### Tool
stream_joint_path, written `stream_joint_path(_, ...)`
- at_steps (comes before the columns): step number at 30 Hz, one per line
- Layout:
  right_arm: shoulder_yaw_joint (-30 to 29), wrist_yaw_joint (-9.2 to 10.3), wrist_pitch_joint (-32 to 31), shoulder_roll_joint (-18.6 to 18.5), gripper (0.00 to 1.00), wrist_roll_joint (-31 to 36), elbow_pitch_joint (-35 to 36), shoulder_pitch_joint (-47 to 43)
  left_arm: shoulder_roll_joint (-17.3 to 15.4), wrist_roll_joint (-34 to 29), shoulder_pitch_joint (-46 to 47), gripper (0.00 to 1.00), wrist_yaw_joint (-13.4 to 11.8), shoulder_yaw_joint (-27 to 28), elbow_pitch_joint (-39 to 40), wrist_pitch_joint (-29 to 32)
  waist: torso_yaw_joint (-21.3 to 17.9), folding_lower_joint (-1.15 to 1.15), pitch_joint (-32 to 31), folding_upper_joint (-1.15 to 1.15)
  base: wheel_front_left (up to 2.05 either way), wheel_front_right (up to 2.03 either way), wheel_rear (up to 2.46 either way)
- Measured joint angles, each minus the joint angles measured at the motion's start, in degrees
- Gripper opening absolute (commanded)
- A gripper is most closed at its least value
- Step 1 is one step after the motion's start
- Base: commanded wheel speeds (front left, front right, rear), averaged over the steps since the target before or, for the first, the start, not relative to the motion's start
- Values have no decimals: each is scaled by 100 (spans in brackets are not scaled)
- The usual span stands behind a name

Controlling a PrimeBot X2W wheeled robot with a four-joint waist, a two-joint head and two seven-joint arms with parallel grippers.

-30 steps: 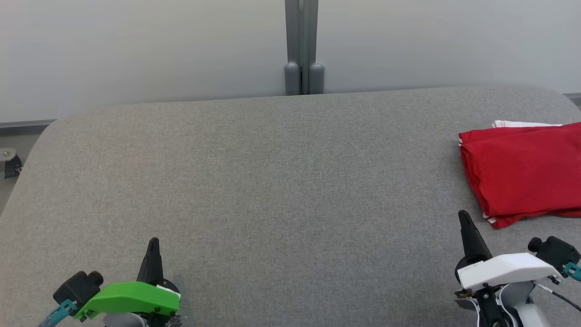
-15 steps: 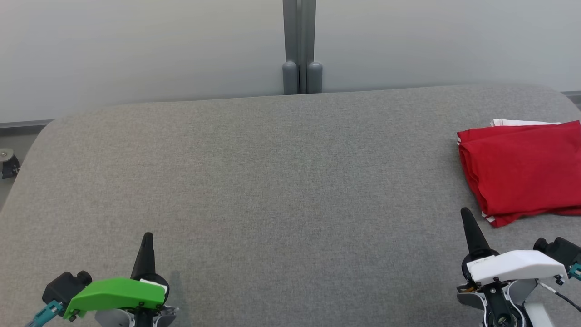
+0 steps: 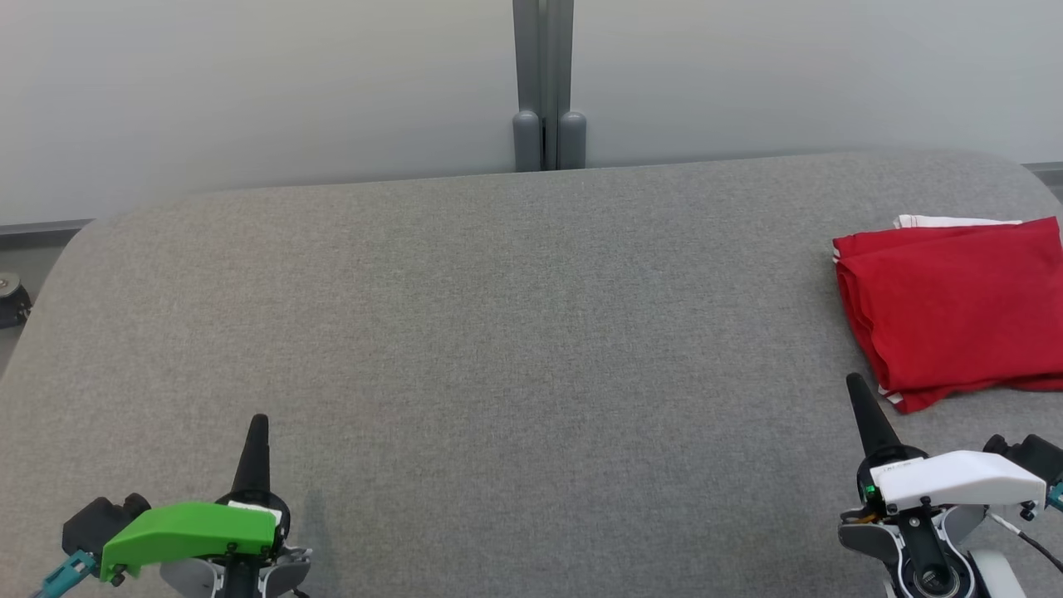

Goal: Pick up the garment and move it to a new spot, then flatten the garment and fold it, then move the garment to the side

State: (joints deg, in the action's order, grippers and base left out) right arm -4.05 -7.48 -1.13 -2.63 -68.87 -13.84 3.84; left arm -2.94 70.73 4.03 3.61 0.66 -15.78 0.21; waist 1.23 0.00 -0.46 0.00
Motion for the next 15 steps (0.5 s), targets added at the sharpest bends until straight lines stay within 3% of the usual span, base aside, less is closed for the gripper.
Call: stream_joint_path(15, -79, 0, -174, -4, 0, -749, -3, 63, 2, 680, 51, 0, 123, 189, 56, 209, -34, 0, 17, 0, 0, 0, 0)
